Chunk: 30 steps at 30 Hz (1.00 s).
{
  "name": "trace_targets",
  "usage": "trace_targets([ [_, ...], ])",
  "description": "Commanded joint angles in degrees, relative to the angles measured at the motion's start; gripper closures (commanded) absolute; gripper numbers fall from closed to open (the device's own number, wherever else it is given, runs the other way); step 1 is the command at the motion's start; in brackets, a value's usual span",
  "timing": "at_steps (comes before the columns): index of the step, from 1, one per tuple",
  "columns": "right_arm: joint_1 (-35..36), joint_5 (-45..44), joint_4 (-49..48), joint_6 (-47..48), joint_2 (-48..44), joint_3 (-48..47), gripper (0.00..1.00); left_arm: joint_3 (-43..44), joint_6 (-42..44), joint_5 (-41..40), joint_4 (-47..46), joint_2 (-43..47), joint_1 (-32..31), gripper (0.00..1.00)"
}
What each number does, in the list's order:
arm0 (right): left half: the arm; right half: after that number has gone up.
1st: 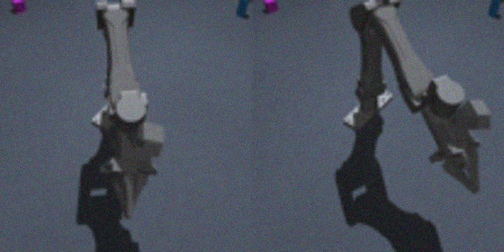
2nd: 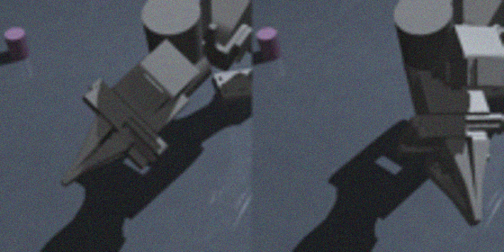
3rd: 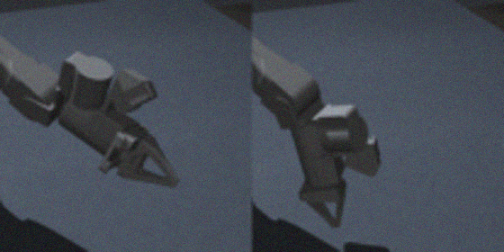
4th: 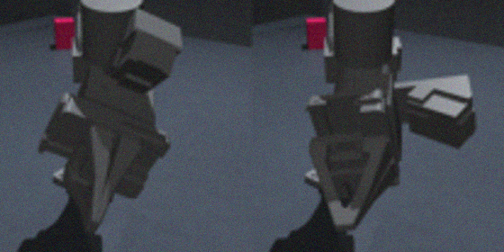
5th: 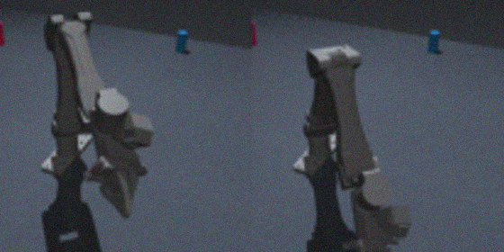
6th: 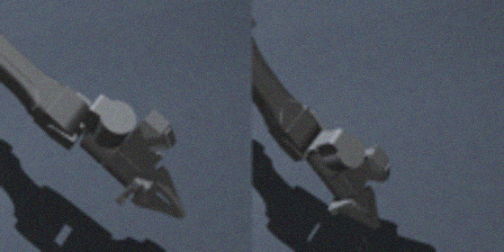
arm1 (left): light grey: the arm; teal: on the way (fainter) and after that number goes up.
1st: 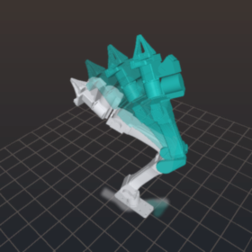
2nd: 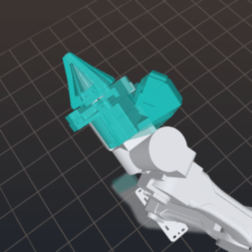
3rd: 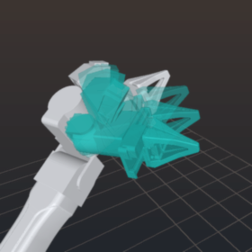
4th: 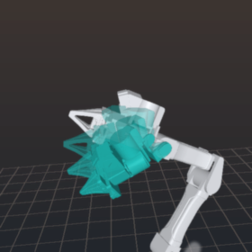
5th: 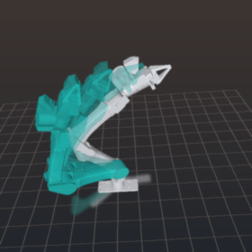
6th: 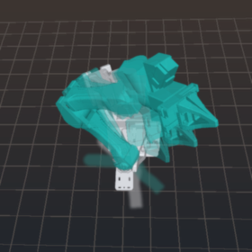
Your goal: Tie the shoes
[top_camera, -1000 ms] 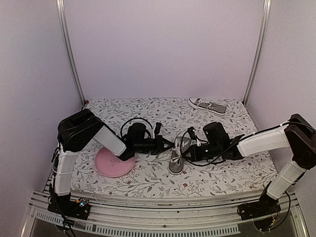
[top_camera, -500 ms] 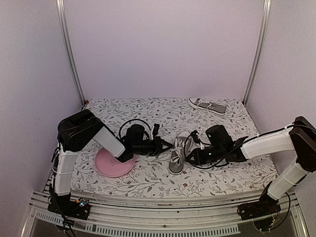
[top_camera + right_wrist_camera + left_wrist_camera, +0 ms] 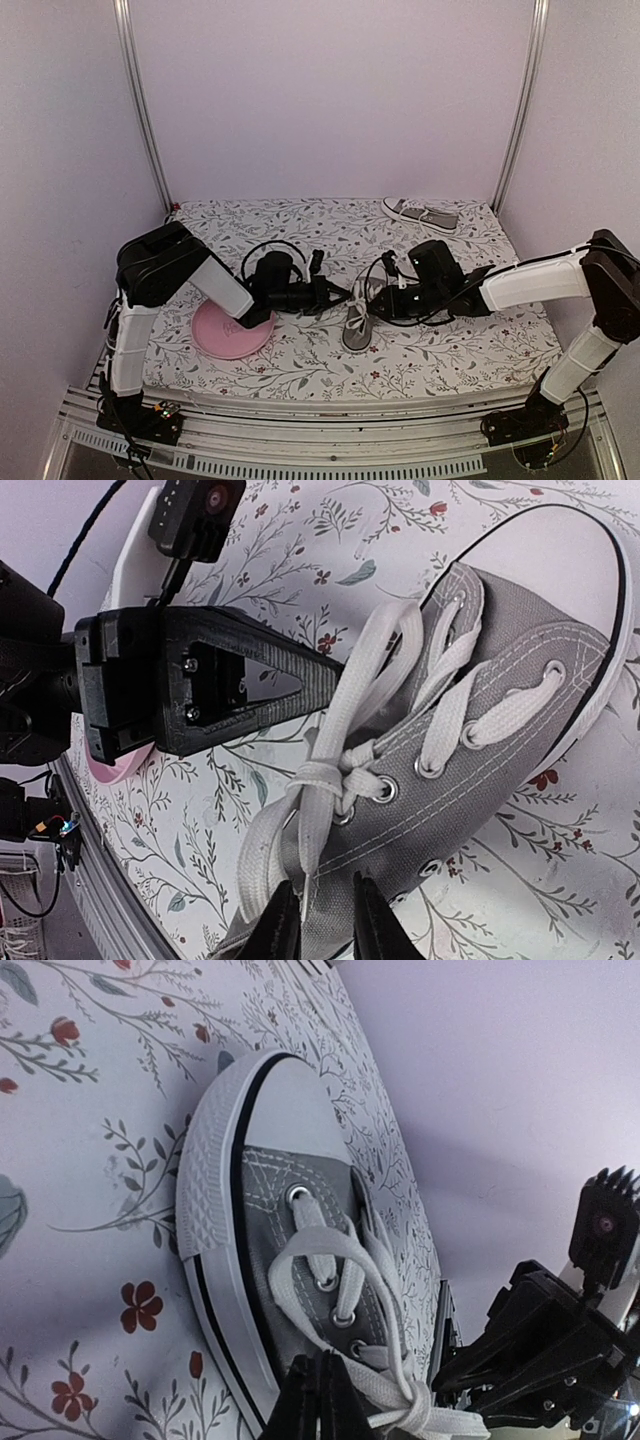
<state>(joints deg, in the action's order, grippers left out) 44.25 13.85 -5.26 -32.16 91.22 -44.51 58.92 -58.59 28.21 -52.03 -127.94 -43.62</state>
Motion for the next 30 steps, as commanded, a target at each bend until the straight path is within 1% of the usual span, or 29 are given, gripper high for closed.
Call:
trace_targets([
  [1, 0.55, 0.49, 0.21, -0.07, 1.6, -2.12, 0.8, 1.05, 0.15, 0.98, -1.67, 0.08, -0.34, 1.0],
  [9, 1.14, 0.34, 0.4, 0.67, 3.7, -3.31, 0.8, 1.23, 0.18, 1.11, -1.66, -0.03, -0.42, 1.0],
  [11, 1.36, -0.29, 1.09, 0.86, 4.31, -3.71, 0.84, 1.2, 0.14, 1.11, -1.67, -0.04, -0.45, 1.0],
  [12, 1.52, -0.62, 1.43, 1.05, 4.54, -3.93, 0.85, 1.21, 0.11, 1.07, -1.71, -0.03, -0.5, 1.0],
  [19, 3.67, -5.69, 7.42, 3.36, 6.33, -7.41, 0.86, 1.59, 0.1, 0.97, -1.67, -0.12, -0.7, 1.0],
  [20, 3.99, -6.7, 8.38, 3.47, 6.65, -7.98, 0.88, 1.64, 0.11, 0.97, -1.67, -0.12, -0.83, 1.0],
  [22, 4.74, -8.82, 10.23, 3.76, 7.1, -8.63, 0.94, 1.72, 0.1, 0.97, -1.67, -0.2, -0.85, 1.0],
  [23, 4.93, -9.49, 10.76, 3.64, 7.0, -8.69, 0.96, 1.73, 0.17, 0.97, -1.59, -0.2, -0.82, 1.0],
  [24, 4.99, -10.02, 11.06, 3.52, 6.64, -8.56, 0.97, 1.66, 0.14, 0.9, -1.58, -0.18, -0.85, 1.0],
  [30, 5.02, -11.09, 12.98, 2.64, 2.76, -6.48, 0.98, 0.98, -0.25, 0.09, -1.65, -0.2, -0.58, 1.0],
])
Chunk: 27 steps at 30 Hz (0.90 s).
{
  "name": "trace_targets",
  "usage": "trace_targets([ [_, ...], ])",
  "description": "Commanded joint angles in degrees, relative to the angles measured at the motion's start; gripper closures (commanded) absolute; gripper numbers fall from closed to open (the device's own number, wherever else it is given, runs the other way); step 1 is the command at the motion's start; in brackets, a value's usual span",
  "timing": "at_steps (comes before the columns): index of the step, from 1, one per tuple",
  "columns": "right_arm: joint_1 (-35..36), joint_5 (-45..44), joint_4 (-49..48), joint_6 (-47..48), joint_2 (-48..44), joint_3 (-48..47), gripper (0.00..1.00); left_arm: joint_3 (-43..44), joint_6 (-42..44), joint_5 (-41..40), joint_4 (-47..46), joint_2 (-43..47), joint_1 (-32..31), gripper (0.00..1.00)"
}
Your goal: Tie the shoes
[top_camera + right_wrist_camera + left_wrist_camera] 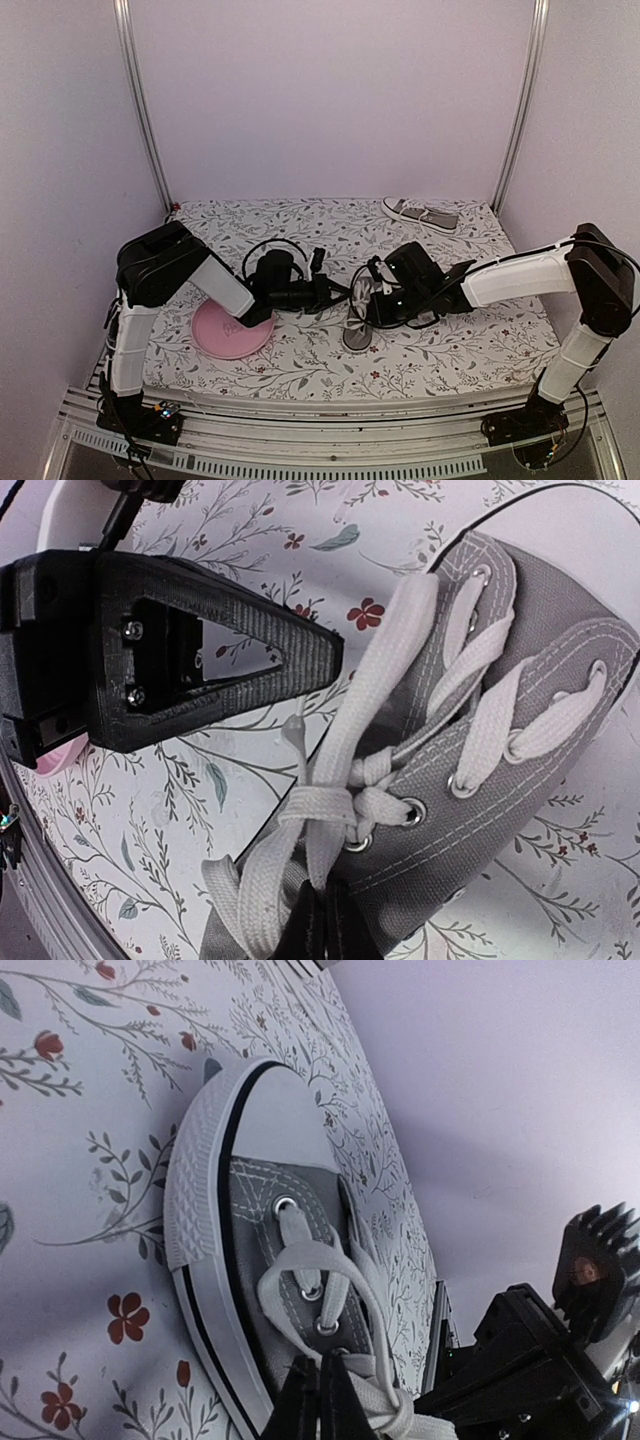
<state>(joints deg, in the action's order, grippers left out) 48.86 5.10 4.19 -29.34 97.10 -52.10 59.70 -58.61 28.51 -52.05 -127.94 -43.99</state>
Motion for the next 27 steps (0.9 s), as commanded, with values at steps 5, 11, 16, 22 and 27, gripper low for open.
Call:
trace_targets([
  [5, 0.36, -1.25, 4.34, -0.82, -5.46, 4.13, 0.98, -1.01, -0.73, -1.29, -2.04, -0.03, 0.42, 1.0],
  [11, 0.38, -0.25, 4.22, -2.4, -7.06, 7.94, 0.98, -2.62, -1.6, -2.34, -2.22, 0.08, 0.82, 1.0],
  [16, 0.39, 0.08, 4.16, -3.3, -8.76, 9.3, 0.98, -4.53, -2.88, -3.23, -1.97, 0.52, 1.14, 1.0],
  [22, 0.4, 0.17, 4.66, -3.7, -9.55, 8.91, 0.9, -5.75, -3.44, -2.63, -1.14, 1.88, 1.1, 0.85],
  [27, 0.36, -0.5, 6.14, -3.15, -12.15, 6.38, 0.6, -8.46, -1.6, -5.52, -0.13, 5.88, 1.34, 0.54],
])
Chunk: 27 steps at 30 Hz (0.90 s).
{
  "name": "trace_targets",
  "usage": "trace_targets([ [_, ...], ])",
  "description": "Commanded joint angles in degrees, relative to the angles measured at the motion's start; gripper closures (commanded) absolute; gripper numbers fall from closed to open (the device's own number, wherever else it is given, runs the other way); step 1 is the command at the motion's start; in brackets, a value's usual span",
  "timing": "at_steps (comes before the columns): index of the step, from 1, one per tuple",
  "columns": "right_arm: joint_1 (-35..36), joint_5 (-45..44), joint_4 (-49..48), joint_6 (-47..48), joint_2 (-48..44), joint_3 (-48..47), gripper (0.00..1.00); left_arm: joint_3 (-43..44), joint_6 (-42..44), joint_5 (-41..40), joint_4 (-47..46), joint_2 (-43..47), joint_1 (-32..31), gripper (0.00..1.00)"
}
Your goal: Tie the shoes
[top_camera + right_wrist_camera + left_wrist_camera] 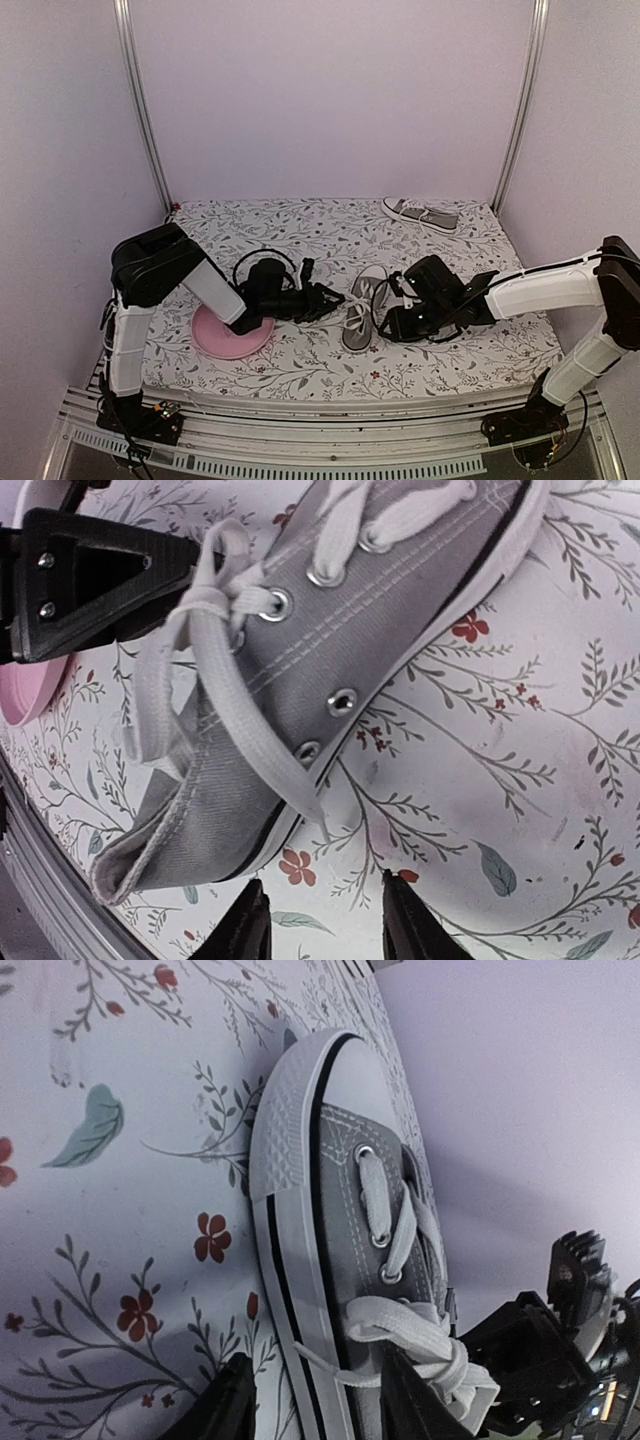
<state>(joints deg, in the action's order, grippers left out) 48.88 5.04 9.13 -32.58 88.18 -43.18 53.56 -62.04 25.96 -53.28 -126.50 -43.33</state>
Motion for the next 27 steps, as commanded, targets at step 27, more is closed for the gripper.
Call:
trace_targets([
  [27, 2.27, -2.27, 2.14, 2.51, 8.59, -16.2, 0.63, 8.27, 3.55, 1.62, 6.63, -1.62, 0.12, 0.47],
])
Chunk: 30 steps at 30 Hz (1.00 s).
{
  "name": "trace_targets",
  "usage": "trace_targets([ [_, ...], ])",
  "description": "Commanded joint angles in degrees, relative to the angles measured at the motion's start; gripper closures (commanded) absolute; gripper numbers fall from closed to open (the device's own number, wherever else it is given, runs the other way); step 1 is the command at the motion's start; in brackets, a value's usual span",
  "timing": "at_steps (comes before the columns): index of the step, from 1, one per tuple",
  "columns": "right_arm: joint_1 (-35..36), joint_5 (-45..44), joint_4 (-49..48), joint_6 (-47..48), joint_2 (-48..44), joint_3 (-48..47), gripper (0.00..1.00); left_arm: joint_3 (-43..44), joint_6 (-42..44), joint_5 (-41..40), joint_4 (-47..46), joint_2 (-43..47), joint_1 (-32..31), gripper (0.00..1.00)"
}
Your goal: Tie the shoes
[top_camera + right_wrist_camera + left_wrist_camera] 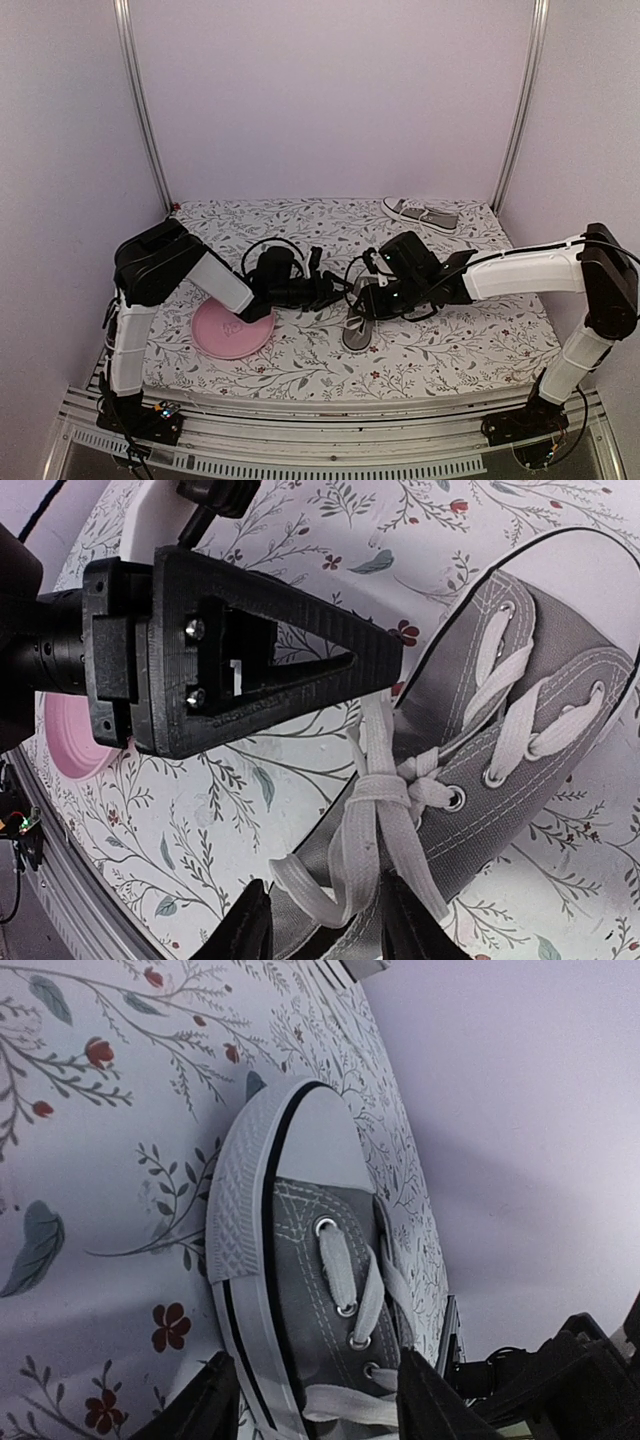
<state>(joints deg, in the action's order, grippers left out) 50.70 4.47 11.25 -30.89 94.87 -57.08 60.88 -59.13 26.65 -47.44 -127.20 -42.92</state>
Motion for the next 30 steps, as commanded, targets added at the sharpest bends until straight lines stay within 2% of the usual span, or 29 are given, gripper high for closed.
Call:
trace_targets([
  [1, 0.55, -1.93, 0.25, 0.9, 2.37, -2.54, 0.64, 1.05, 0.62, 1.08, 0.51, -1.09, -0.25, 0.48],
  [12, 0.95, -5.26, 1.88, 0.95, 5.29, -4.18, 0.74, 3.25, -0.15, 2.94, -0.06, -3.36, -0.78, 0.61],
  [15, 1.02, -6.14, 2.51, 0.44, 5.26, -4.08, 0.8, 3.17, -0.49, 3.15, -1.26, -3.5, -0.91, 0.74],
  [18, 1.04, -6.48, 2.86, 0.23, 4.86, -3.59, 0.91, 2.68, -1.36, 3.06, -3.66, -3.54, -0.89, 0.89],
  [21, 1.01, -6.28, 3.22, 0.09, 4.39, -2.77, 0.97, 2.55, -1.64, 3.01, -4.87, -3.52, -0.78, 1.0],
  [30, 1.06, -5.72, 3.26, -1.17, 2.87, -0.29, 0.98, -1.17, -1.47, -0.72, -8.08, -0.51, -0.44, 1.0],
])
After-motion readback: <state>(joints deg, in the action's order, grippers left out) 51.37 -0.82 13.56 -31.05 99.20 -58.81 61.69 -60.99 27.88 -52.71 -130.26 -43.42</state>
